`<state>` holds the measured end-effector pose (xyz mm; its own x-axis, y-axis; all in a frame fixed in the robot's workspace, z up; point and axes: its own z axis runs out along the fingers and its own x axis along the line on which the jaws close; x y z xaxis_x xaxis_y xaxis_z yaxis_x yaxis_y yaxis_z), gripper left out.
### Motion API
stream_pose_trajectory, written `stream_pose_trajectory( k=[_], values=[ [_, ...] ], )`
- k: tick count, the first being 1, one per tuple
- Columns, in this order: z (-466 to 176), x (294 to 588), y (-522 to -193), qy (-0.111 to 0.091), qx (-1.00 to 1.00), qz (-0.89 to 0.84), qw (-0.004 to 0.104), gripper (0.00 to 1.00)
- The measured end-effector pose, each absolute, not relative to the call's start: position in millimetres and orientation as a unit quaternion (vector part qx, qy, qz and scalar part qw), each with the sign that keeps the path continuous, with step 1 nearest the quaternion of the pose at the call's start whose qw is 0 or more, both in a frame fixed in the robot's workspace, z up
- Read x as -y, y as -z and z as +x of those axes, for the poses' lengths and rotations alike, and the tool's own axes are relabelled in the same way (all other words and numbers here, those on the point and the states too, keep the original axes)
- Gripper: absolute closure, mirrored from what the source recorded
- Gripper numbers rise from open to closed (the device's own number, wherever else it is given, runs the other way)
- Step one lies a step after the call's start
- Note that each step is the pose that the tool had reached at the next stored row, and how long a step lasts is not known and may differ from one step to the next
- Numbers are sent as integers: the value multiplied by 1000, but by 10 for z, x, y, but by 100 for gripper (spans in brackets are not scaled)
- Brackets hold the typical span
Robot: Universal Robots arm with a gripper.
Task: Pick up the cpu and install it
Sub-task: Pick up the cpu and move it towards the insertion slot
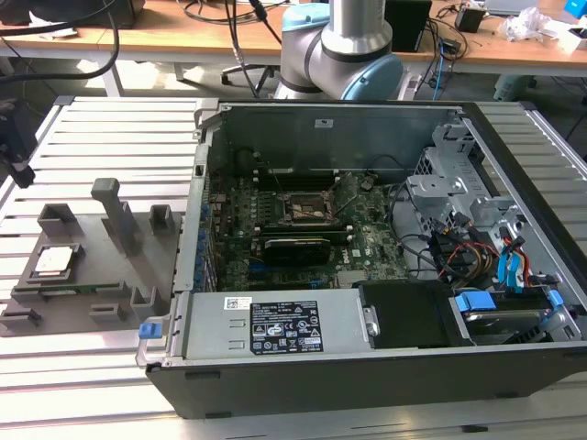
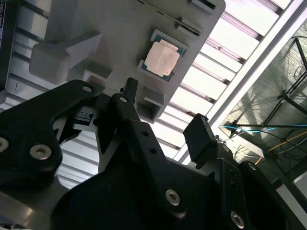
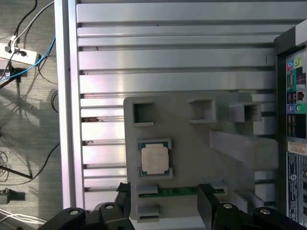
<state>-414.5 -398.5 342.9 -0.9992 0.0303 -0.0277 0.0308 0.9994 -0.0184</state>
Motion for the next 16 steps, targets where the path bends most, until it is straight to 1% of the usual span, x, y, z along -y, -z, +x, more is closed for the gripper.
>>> stream_pose_trajectory(
  k=[16],
  values=[
    [-4145, 3985, -3337, 9, -1000, 15, 14, 34]
  ],
)
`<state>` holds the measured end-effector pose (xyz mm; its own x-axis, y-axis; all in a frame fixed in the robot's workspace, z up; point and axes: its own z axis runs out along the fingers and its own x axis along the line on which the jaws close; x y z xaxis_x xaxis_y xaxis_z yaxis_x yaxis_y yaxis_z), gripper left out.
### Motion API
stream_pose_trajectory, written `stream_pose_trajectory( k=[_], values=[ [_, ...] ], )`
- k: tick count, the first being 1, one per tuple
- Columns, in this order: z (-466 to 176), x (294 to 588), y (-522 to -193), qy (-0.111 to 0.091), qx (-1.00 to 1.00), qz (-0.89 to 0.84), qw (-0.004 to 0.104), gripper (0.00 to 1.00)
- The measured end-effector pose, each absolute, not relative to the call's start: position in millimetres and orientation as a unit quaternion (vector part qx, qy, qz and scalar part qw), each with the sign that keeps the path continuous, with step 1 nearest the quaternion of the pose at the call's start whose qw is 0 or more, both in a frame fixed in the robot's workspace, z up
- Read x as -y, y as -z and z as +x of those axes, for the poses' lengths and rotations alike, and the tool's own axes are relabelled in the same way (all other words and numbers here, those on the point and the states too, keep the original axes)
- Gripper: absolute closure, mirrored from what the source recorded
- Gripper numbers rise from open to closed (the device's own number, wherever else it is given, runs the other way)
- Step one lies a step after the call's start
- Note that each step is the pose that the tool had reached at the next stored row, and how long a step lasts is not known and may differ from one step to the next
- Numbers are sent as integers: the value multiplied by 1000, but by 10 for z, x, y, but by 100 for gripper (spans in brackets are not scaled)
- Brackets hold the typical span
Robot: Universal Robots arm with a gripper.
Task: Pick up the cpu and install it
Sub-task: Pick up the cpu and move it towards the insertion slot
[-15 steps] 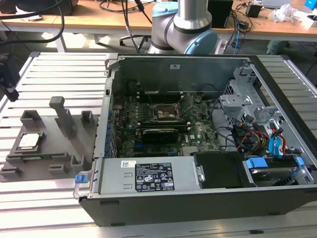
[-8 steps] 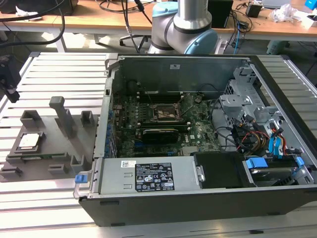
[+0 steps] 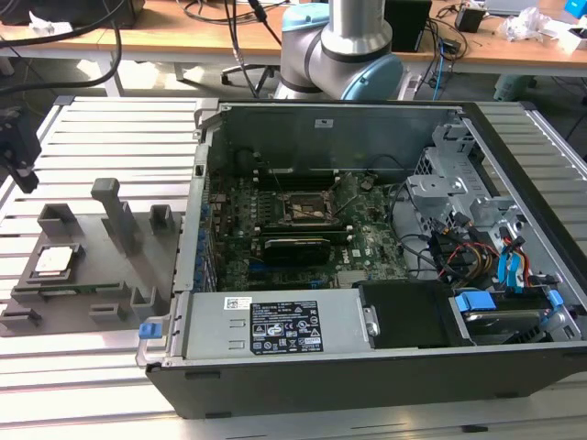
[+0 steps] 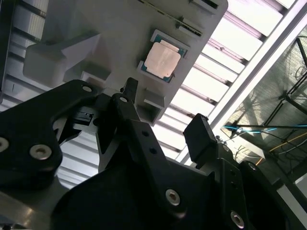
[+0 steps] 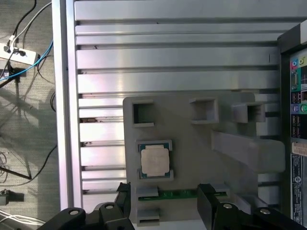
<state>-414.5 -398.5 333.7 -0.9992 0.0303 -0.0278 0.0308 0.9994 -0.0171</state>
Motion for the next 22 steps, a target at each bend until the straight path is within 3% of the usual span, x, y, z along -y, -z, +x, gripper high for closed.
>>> stream_pose_trajectory(
  k=[22],
  values=[
    [-4145, 3985, -3220, 8, -1000, 15, 14, 34]
  ],
)
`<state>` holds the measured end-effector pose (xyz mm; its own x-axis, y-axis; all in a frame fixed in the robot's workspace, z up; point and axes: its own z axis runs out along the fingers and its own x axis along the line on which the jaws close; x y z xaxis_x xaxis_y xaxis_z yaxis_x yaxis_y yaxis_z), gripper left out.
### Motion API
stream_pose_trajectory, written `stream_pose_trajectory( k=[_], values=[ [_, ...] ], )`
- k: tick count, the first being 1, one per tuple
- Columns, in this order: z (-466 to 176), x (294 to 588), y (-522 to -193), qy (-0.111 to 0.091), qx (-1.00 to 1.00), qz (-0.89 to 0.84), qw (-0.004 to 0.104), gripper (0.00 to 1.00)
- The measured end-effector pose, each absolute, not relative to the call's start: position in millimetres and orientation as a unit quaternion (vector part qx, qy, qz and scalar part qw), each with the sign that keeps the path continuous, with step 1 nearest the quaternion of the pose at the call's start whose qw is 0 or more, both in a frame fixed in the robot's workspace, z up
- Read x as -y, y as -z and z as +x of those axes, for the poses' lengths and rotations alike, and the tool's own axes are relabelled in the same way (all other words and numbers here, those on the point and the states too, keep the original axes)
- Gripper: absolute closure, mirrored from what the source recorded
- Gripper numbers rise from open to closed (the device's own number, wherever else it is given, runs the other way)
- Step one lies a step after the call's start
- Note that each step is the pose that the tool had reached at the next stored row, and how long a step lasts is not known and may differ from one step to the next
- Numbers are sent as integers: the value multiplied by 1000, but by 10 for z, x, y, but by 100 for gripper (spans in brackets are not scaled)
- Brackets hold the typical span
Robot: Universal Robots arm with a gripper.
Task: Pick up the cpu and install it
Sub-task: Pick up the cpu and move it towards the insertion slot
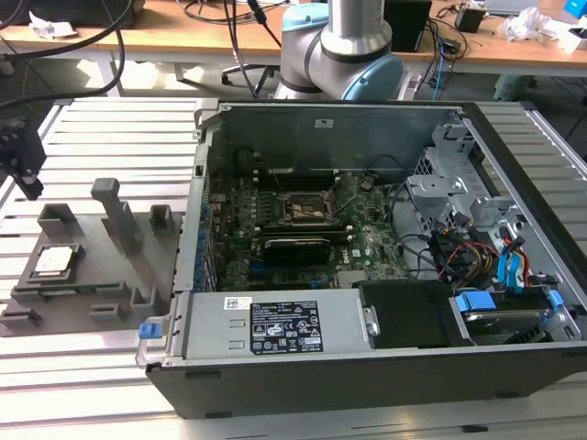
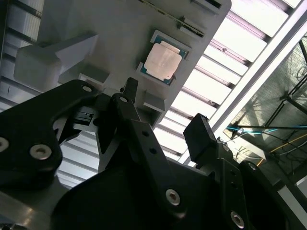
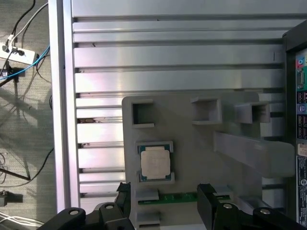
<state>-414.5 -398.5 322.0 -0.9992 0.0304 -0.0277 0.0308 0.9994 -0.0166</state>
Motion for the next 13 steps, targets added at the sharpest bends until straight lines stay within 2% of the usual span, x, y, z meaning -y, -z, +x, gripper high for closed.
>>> stream_pose_trajectory(
  k=[13],
  values=[
    [-4145, 3985, -3148, 8, -1000, 15, 14, 34]
  ],
)
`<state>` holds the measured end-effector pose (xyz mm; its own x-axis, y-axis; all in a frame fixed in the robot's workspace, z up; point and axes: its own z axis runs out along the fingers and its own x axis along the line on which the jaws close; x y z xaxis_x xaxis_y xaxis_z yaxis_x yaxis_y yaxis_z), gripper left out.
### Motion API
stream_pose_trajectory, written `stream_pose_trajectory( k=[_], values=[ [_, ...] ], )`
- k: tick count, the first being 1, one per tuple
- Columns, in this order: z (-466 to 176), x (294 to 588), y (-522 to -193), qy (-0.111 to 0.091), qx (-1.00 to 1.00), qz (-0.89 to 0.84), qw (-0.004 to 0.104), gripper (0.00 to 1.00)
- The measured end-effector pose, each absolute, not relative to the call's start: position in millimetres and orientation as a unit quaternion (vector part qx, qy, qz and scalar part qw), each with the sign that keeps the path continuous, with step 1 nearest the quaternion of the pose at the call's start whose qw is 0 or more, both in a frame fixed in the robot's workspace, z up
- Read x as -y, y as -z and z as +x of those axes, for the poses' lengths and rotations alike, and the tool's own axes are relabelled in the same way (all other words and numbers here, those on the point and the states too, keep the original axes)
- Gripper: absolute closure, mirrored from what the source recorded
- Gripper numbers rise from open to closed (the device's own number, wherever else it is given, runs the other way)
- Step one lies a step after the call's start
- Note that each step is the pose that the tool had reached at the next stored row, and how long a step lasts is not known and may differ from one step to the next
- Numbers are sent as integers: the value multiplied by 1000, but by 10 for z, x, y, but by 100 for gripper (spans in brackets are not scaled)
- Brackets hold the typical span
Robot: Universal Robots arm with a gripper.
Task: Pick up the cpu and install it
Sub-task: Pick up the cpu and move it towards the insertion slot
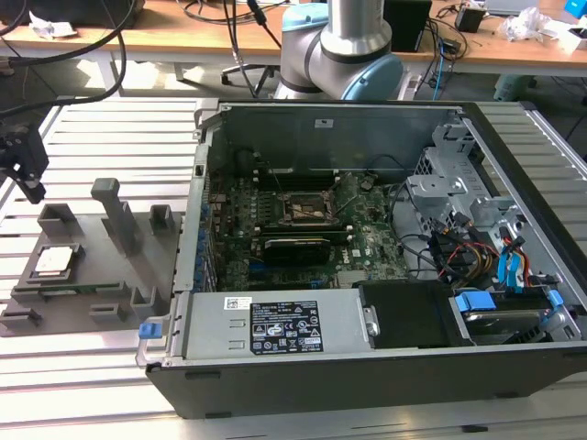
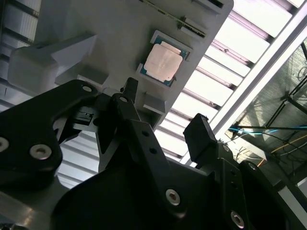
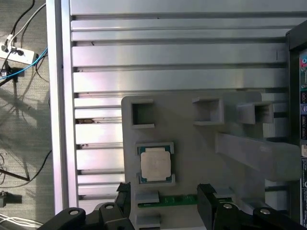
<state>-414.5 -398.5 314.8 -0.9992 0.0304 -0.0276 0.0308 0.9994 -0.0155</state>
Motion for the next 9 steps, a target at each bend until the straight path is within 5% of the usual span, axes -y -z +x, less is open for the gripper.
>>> stream_pose_trajectory(
  k=[9],
  values=[
    [-4145, 3985, -3104, 8, -1000, 15, 14, 34]
  ],
)
